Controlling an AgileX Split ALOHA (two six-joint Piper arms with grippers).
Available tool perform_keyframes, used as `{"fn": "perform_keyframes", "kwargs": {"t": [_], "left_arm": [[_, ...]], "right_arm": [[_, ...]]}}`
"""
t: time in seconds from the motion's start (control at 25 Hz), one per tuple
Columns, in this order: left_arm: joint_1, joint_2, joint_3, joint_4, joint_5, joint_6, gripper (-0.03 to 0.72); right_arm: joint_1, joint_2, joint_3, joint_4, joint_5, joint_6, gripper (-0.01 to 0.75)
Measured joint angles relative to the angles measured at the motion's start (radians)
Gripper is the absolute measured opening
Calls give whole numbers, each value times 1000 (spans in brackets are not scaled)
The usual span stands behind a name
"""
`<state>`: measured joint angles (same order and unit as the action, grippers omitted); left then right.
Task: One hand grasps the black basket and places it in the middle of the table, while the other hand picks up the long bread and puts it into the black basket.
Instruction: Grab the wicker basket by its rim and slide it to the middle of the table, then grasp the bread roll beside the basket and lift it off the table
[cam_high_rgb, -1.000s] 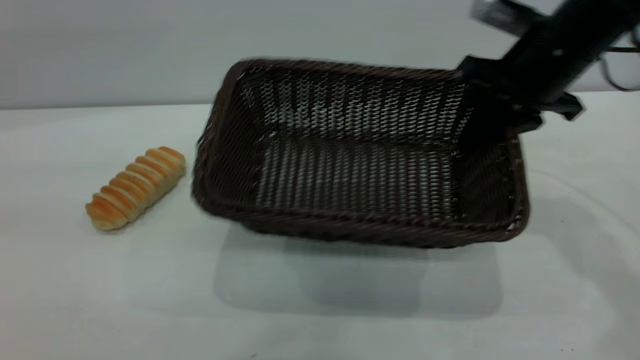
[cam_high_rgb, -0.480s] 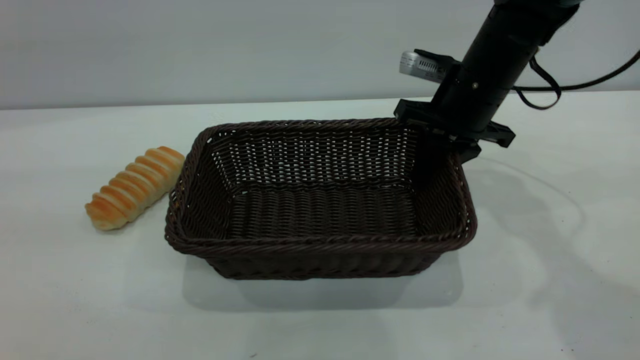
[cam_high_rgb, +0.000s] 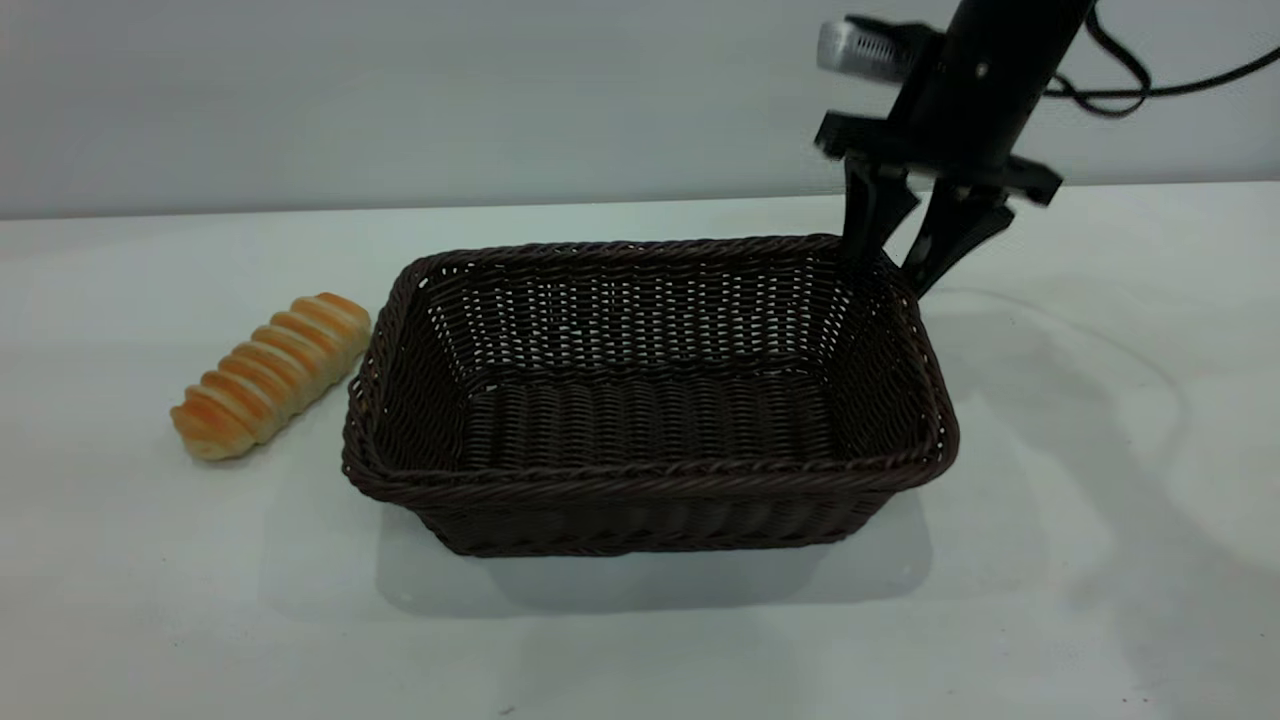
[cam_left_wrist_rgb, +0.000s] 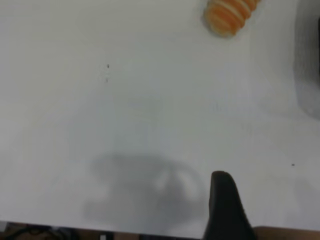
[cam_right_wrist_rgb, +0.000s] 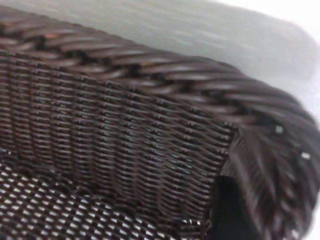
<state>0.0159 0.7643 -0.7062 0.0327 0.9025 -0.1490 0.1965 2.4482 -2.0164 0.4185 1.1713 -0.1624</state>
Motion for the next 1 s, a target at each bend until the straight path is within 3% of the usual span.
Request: {"fn": "perform_keyframes", "kwargs": {"t": [0.28,0.48,0.76,1.0], "left_arm": [[0,0,0,33,1,-5,483],[0,11,0,35,-31,-14,483],[0,153,-1,35,-56,-7,483],[0,341,-9,35,-198,-3,483]], "right_arm": [[-82,-35,-114,-85,37,7,467],[-96,-152,-91,-319,46,24,467],[-96,-447,149,-385,52,33,427],[-96,-751,470,-386,55,33,401]]}}
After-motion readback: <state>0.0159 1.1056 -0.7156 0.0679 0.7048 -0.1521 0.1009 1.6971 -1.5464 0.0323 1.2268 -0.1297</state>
